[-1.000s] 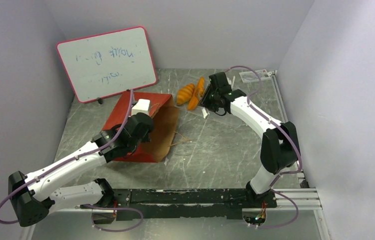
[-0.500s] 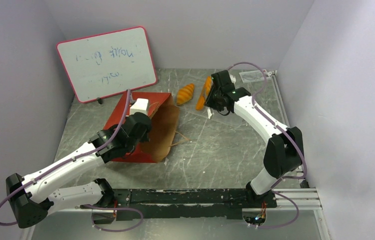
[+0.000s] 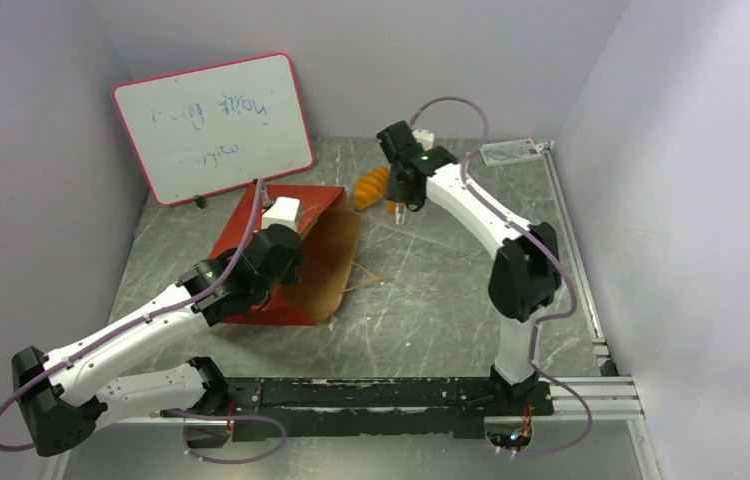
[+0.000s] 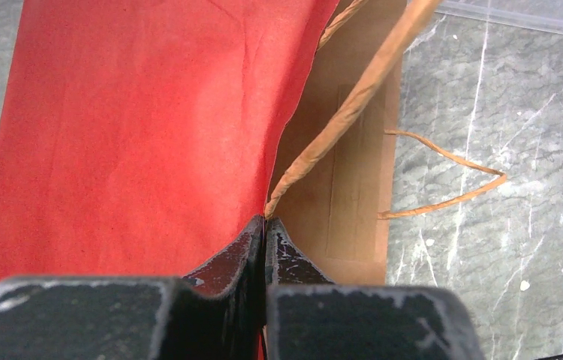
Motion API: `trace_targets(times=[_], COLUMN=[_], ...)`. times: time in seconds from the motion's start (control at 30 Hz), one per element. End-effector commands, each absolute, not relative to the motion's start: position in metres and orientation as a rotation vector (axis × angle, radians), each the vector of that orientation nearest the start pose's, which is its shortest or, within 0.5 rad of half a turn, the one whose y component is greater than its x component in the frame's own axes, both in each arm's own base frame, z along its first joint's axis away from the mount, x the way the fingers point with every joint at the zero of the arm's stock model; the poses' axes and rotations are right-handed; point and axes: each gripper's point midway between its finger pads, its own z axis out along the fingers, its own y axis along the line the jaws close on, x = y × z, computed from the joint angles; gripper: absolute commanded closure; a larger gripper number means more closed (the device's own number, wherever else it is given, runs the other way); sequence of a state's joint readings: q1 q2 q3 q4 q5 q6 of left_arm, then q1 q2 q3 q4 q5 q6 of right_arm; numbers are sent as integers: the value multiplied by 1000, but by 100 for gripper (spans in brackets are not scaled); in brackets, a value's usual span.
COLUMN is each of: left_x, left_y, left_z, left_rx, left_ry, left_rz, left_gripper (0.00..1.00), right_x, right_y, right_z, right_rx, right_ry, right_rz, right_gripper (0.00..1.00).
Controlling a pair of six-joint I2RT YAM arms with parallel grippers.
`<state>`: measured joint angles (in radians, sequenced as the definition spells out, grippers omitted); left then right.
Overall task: Take the fake bread out of the paper bag
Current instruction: Place the fake bread in the container.
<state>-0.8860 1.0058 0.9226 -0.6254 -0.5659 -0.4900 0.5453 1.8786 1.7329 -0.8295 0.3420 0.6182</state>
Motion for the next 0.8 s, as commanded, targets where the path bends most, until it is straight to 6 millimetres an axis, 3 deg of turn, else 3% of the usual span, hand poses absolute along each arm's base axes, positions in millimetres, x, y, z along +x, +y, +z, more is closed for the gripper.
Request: trace_targets(times=[0.0,0.23,0.33,0.5,0.77], left_x=[242,241,241,240,241], left_y=[-180,-179,-178,-177,-178], left_z=[218,217,218,219,219], left_rx=[143,156,156,159,162], left_ry=[2101,2104,2105,2107,2111], left_rz=[-229,-226,-221,-213,-209], left_gripper=[93,93,93,93,93], right_x=[415,417,419,423,424], right_y=[208,222,232,247,251], right_z=[149,123,115,119,130], right_rx=[190,151,147,150,163], right_ry=[2494,2542,2558,2530,2503], right_rz=[-67,-128,-100,-34,24], right_gripper=[100,99,94,79,69])
